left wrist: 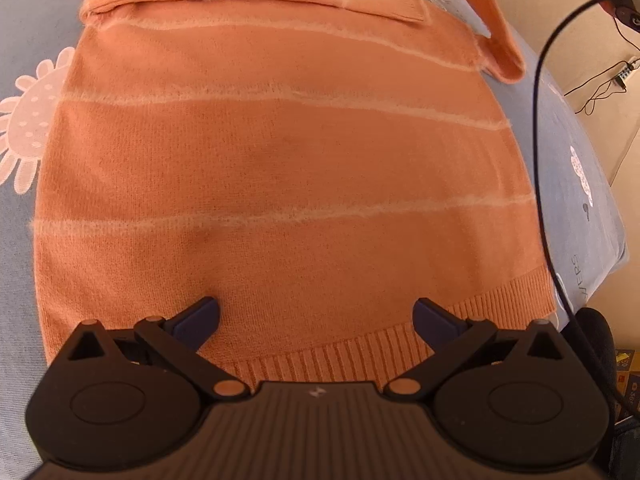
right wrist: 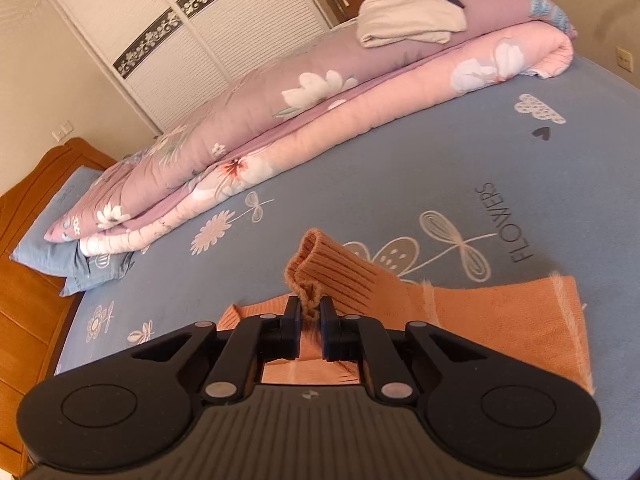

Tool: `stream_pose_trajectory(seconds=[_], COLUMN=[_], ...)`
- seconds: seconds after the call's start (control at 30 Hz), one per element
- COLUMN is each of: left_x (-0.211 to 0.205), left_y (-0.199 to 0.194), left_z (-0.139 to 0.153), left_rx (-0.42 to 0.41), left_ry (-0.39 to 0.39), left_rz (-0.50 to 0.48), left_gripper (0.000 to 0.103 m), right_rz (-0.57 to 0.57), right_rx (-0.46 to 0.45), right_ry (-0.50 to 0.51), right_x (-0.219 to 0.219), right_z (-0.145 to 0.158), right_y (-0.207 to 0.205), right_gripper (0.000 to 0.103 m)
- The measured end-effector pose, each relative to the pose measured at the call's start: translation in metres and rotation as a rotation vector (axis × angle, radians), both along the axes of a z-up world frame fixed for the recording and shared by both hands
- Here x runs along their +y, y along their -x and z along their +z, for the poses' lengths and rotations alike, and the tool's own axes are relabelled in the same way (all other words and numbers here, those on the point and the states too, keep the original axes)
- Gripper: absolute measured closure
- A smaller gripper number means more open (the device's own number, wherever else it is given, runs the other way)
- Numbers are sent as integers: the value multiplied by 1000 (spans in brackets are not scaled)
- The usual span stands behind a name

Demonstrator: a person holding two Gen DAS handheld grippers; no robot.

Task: Fold clothes
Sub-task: 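Lift the cuff with the right gripper and carry it across the sweater body, then lay the sleeve across the body near the collar and open the right gripper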

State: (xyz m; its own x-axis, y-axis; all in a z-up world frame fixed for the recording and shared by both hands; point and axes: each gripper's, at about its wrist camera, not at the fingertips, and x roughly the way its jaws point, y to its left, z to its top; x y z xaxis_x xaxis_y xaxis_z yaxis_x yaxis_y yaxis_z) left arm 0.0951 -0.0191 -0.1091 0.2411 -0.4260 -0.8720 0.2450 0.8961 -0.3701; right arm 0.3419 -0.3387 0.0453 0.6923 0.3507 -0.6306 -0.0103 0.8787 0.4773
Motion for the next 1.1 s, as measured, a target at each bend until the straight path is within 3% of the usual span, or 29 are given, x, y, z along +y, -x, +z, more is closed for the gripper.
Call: stream_pose_trajectory(seconds=[0.2,0.47,0.53,0.77,0.9,1.1], left_x=[-11,-2,22,23,34,34], left_y=[-16,-16,-2,-3,4,-1], left_z=[-34,-38,-30,-33,-29,-32], left_rx=[7,-6,-6,-1,-4,0], left_ry=[32,41,53,77,80,112], left_rz=[3,-12,-7,-2,-7,14], left_gripper=[1,1,1,1,1,1], right_rz=[115,304,358,509,562,618], right_rx=[30,107,119,179,192,164], right_ry=[80,432,501,693,756,765], right_x=[67,155,173,220,245,284], right_z=[0,-8,-8,-3,2,11], right_y=[-13,-22,-23,-32,-37,-39], right_gripper=[92,92,92,92,92,92])
